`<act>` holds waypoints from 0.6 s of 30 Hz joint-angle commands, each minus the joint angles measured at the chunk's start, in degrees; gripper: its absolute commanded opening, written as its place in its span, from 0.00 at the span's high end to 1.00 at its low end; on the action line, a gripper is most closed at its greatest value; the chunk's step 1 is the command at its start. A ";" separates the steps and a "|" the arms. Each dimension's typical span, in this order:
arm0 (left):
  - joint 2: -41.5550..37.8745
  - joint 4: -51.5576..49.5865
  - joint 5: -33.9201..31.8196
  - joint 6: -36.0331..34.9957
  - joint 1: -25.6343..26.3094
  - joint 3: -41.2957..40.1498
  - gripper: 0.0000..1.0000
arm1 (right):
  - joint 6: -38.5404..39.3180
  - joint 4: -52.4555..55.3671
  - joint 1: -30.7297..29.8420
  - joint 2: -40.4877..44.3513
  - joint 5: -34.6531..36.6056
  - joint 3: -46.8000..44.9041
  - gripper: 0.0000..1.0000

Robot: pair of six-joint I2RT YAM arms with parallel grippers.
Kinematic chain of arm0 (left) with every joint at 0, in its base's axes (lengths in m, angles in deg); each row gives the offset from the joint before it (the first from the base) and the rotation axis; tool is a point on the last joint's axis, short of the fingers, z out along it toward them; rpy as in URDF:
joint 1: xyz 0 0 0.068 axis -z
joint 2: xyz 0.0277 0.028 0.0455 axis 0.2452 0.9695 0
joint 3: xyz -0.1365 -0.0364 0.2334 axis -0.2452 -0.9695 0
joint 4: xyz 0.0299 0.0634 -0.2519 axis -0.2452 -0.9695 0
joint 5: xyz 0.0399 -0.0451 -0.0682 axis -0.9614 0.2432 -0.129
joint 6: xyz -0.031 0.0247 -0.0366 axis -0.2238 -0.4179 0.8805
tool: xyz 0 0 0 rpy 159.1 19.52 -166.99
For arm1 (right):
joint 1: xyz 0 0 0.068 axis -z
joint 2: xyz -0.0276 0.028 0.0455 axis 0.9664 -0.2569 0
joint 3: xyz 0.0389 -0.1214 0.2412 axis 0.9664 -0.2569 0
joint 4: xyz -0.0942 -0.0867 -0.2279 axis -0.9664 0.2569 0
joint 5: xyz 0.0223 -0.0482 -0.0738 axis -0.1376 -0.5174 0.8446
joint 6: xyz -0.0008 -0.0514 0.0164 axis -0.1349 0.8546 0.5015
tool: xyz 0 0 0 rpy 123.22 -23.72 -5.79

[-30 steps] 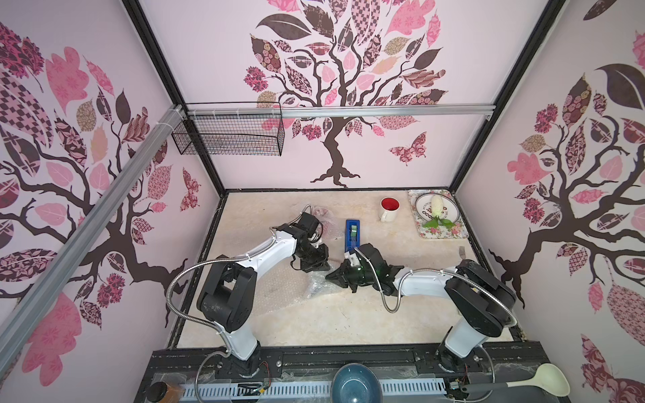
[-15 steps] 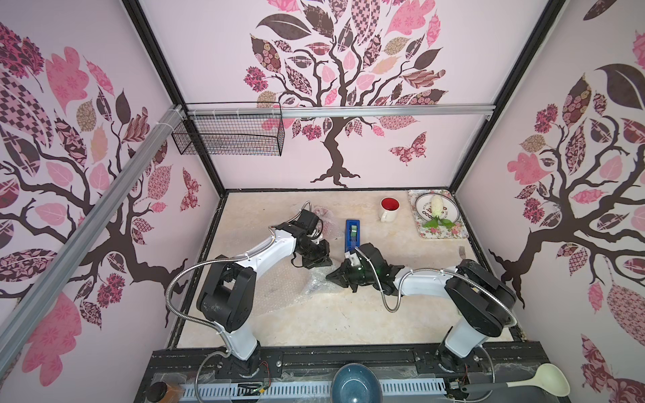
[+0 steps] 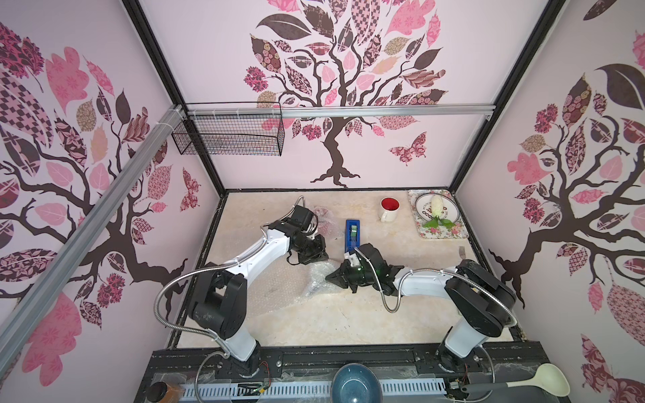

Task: Wrap mugs in bubble wrap
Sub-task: Stick the tape on the bubble wrap.

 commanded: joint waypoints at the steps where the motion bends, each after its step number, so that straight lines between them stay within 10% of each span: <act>1: -8.22 -1.96 0.83 -1.09 -0.15 -0.29 0.96 | -3.78 5.35 0.27 -0.23 1.40 0.86 1.00; 8: -14.87 -0.01 12.46 -1.98 0.11 -14.16 1.00 | -3.66 5.75 0.28 -0.76 1.33 1.38 1.00; 18: -12.33 1.83 11.94 -4.23 0.32 -17.52 1.00 | -3.76 5.54 0.15 -0.76 1.92 1.31 1.00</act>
